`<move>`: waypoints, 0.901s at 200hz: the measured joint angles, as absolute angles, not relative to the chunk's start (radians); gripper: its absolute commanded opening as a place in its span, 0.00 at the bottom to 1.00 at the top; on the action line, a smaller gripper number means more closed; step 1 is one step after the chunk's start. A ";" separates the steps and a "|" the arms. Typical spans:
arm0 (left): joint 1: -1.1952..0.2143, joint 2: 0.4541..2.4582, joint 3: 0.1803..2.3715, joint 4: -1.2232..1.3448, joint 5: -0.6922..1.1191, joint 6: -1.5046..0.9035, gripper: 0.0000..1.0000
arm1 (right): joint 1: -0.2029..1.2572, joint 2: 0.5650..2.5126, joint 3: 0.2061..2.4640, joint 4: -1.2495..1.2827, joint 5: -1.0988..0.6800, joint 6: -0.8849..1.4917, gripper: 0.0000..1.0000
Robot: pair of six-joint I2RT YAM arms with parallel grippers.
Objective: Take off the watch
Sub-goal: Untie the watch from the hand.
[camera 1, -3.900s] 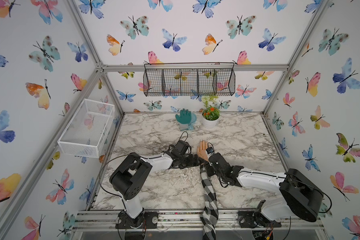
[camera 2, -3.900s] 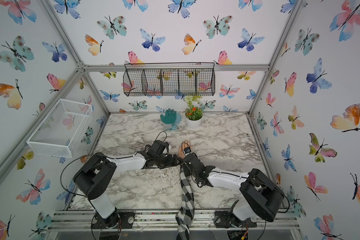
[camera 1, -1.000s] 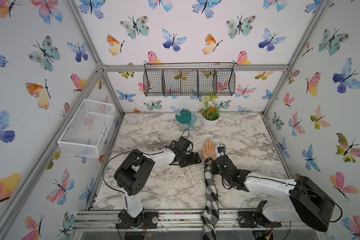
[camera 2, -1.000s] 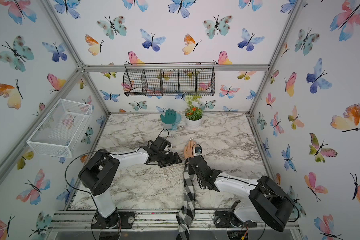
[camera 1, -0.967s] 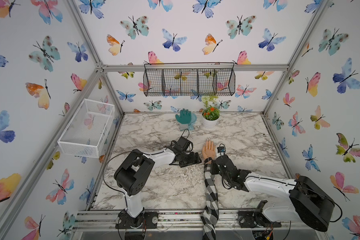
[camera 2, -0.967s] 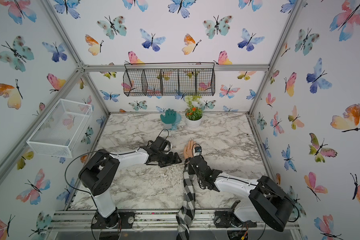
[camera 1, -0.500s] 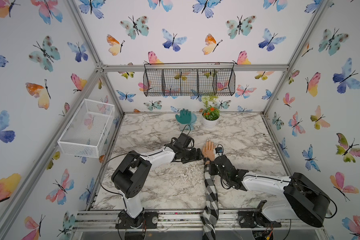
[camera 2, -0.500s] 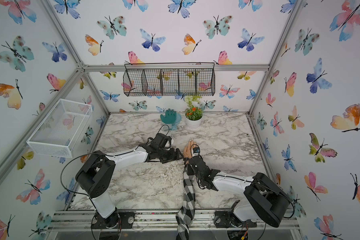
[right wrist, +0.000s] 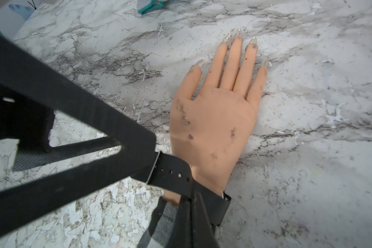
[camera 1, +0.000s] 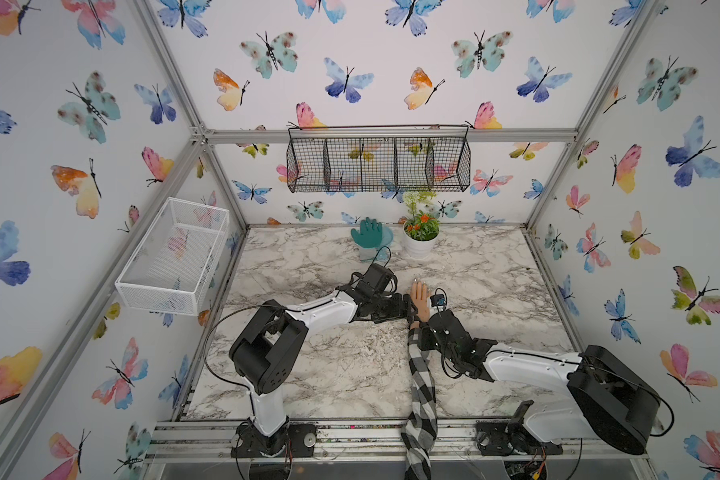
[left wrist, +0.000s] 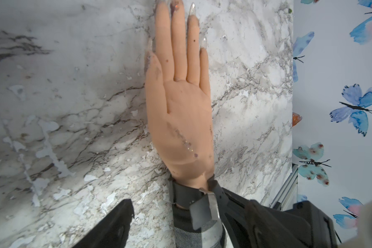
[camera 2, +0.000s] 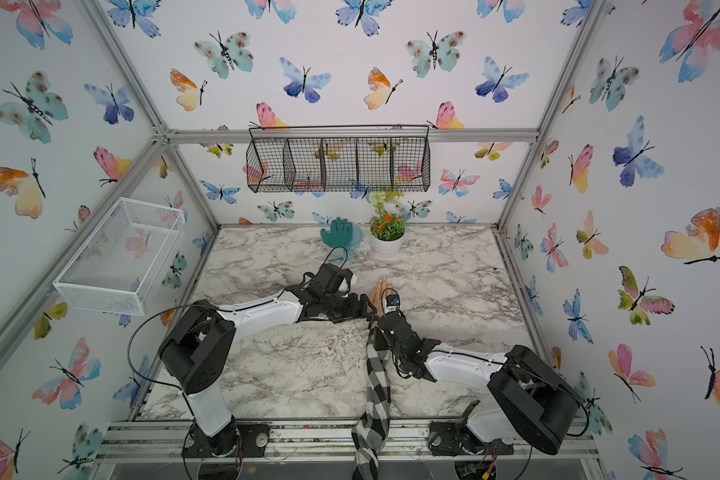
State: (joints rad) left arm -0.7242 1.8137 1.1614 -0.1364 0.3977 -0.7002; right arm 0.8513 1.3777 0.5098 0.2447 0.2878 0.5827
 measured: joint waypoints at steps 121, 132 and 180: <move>-0.727 1.850 1.169 -0.224 0.345 -0.677 0.83 | 0.836 1.370 0.510 0.242 0.292 0.585 0.03; -0.729 1.855 1.169 -0.224 0.345 -0.676 0.83 | 0.831 1.361 0.510 0.241 0.292 0.593 0.03; -0.729 1.862 1.169 -0.231 0.338 -0.673 0.83 | 0.816 1.285 0.455 0.273 0.287 0.667 0.03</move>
